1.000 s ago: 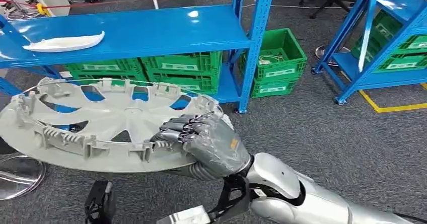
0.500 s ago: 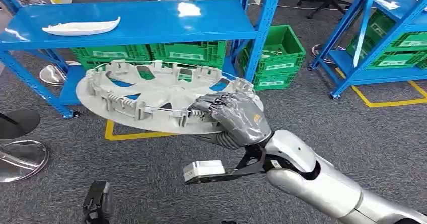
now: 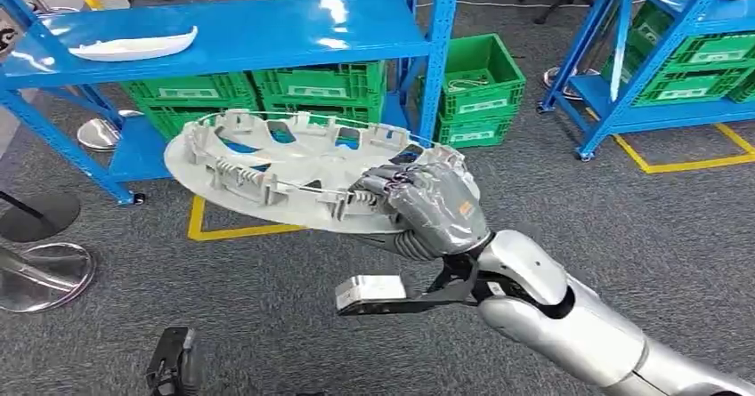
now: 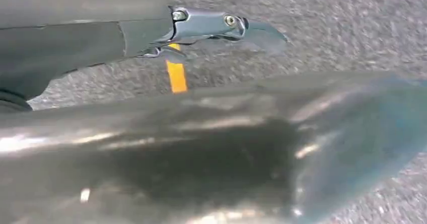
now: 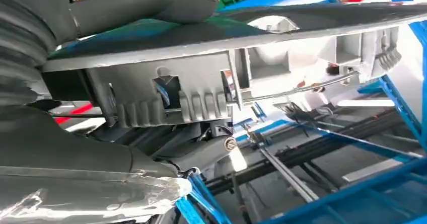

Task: Take the parts from the cabinet and place them on the table.

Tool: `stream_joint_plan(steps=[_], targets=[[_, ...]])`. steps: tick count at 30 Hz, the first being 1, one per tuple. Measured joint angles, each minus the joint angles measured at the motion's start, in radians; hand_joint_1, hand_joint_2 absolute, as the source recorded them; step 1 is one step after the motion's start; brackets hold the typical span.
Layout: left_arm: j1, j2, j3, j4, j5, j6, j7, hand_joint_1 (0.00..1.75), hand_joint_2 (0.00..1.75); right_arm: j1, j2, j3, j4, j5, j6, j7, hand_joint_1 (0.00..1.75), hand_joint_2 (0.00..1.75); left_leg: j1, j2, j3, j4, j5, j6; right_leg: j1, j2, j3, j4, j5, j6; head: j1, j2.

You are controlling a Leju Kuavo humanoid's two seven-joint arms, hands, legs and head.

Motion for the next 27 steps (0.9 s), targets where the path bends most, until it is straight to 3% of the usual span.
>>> stream_joint_plan(steps=[2, 3, 6, 8, 9, 12, 13, 14, 16, 17, 18, 19, 22, 23, 24, 25, 27], targets=[[0.000, 0.002, 0.001, 0.000, 0.002, -0.004, -0.016, 0.00, 0.00, 0.002, -0.005, -0.005, 0.000, 0.003, -0.001, 0.000, 1.75, 1.75, 0.000, 0.000, 0.113, -0.170, 0.046, 0.005, 0.000, -0.001, -0.007, 0.010, 0.001, 0.005, 0.000, 0.000], [0.000, 0.001, 0.001, 0.000, 0.003, -0.008, -0.021, 0.00, 0.00, 0.002, -0.007, -0.011, -0.001, 0.008, -0.002, 0.000, 1.75, 1.75, -0.004, 0.000, 0.137, -0.206, 0.035, 0.010, 0.008, -0.002, -0.019, 0.018, -0.001, 0.011, -0.002, 0.000], [0.007, 0.001, 0.001, 0.000, 0.008, -0.010, -0.034, 0.00, 0.00, 0.004, -0.014, -0.020, -0.003, 0.018, -0.004, 0.002, 1.75, 1.75, -0.008, -0.001, 0.124, -0.203, 0.036, 0.031, 0.005, -0.001, -0.023, 0.025, 0.006, 0.022, 0.002, 0.000], [0.009, -0.003, 0.001, 0.000, 0.012, -0.010, -0.034, 0.00, 0.00, 0.006, -0.018, -0.026, -0.007, 0.036, -0.006, 0.011, 1.75, 1.75, 0.001, -0.002, 0.123, -0.210, 0.044, 0.043, 0.004, 0.000, -0.038, 0.035, -0.004, 0.033, 0.000, 0.000], [0.008, 0.000, 0.001, 0.000, 0.013, -0.010, -0.034, 0.00, 0.00, 0.006, -0.020, -0.028, -0.008, 0.044, -0.008, 0.011, 1.75, 1.75, 0.003, -0.003, 0.121, -0.211, 0.046, 0.048, 0.003, -0.001, -0.051, 0.070, -0.034, 0.043, 0.008, 0.000], [0.009, 0.001, 0.001, 0.002, 0.015, -0.007, -0.031, 0.00, 0.00, 0.013, -0.026, -0.029, -0.008, 0.063, -0.016, 0.016, 1.75, 1.75, 0.004, -0.015, 0.108, -0.210, 0.054, 0.056, -0.014, -0.001, -0.153, 0.306, -0.147, 0.063, 0.010, 0.000], [0.010, 0.001, 0.001, 0.003, 0.016, -0.007, -0.032, 0.00, 0.00, 0.014, -0.027, -0.029, -0.008, 0.065, -0.017, 0.019, 1.75, 1.75, 0.005, -0.021, 0.104, -0.210, 0.057, 0.054, -0.019, -0.001, -0.172, 0.347, -0.155, 0.066, 0.010, 0.000], [0.011, 0.000, 0.001, 0.005, 0.017, -0.007, -0.031, 0.00, 0.00, 0.016, -0.029, -0.029, -0.008, 0.067, -0.017, 0.021, 1.75, 1.75, 0.006, -0.029, 0.102, -0.210, 0.059, 0.051, -0.024, -0.001, -0.167, 0.340, -0.140, 0.069, 0.010, 0.000], [0.012, 0.000, 0.000, 0.005, 0.018, -0.007, -0.028, 0.00, 0.00, 0.018, -0.032, -0.030, -0.008, 0.069, -0.017, 0.024, 1.75, 1.75, 0.012, -0.046, 0.101, -0.209, 0.064, 0.044, -0.031, 0.004, -0.094, 0.208, -0.065, 0.072, 0.010, 0.000], [0.011, -0.001, 0.000, 0.005, 0.018, -0.006, -0.026, 0.00, 0.00, 0.018, -0.032, -0.030, -0.008, 0.071, -0.018, 0.025, 1.75, 1.75, 0.016, -0.057, 0.101, -0.209, 0.066, 0.038, -0.036, 0.021, -0.041, 0.111, -0.022, 0.075, 0.009, 0.000], [0.010, -0.001, 0.000, 0.005, 0.018, -0.006, -0.026, 0.00, 0.00, 0.018, -0.032, -0.031, -0.008, 0.072, -0.018, 0.025, 1.75, 1.75, 0.018, -0.064, 0.097, -0.210, 0.068, 0.032, -0.046, 0.076, -0.012, 0.049, -0.022, 0.082, 0.010, 0.000], [0.005, 0.000, 0.000, 0.005, 0.019, -0.006, -0.026, 0.00, 0.00, 0.018, -0.034, -0.031, -0.009, 0.074, -0.026, 0.023, 1.75, 1.75, 0.015, -0.076, 0.085, -0.205, 0.075, 0.021, -0.046, 0.096, 0.005, 0.026, -0.029, 0.079, 0.008, 0.000], [0.010, 0.000, 0.000, 0.006, 0.020, -0.007, -0.026, 0.00, 0.00, 0.020, -0.035, -0.034, -0.009, 0.082, -0.040, 0.016, 1.75, 1.75, 0.027, -0.105, 0.080, -0.232, 0.101, -0.009, -0.033, 0.068, -0.003, 0.034, -0.022, 0.056, 0.007, 0.000], [0.010, 0.001, -0.001, 0.008, 0.021, -0.008, -0.026, 0.00, 0.00, 0.020, -0.035, -0.035, -0.012, 0.083, -0.045, 0.013, 1.75, 1.75, 0.029, -0.111, 0.079, -0.233, 0.102, -0.015, -0.042, 0.052, 0.003, 0.014, -0.011, 0.039, 0.008, 0.000], [0.011, -0.002, -0.002, 0.008, 0.021, -0.009, -0.027, 0.00, 0.00, 0.020, -0.035, -0.037, -0.015, 0.084, -0.046, 0.013, 1.75, 1.75, 0.020, -0.066, 0.066, -0.216, 0.084, -0.013, -0.038, 0.039, 0.004, 0.010, -0.006, 0.030, 0.003, 0.000], [0.009, -0.002, -0.003, 0.008, 0.021, -0.010, -0.027, 0.00, 0.00, 0.019, -0.035, -0.039, -0.020, 0.085, -0.049, 0.013, 1.75, 1.75, 0.016, -0.034, 0.037, -0.158, 0.044, -0.010, -0.035, 0.027, 0.001, 0.007, -0.003, 0.022, -0.004, 0.000], [0.006, -0.001, -0.003, 0.008, 0.021, -0.009, -0.025, 0.00, 0.00, 0.019, -0.035, -0.039, -0.023, 0.085, -0.058, 0.010, 1.75, 1.75, 0.012, -0.015, -0.042, 0.018, -0.037, -0.009, -0.027, -0.002, -0.005, 0.008, 0.000, 0.017, -0.003, 0.000]])
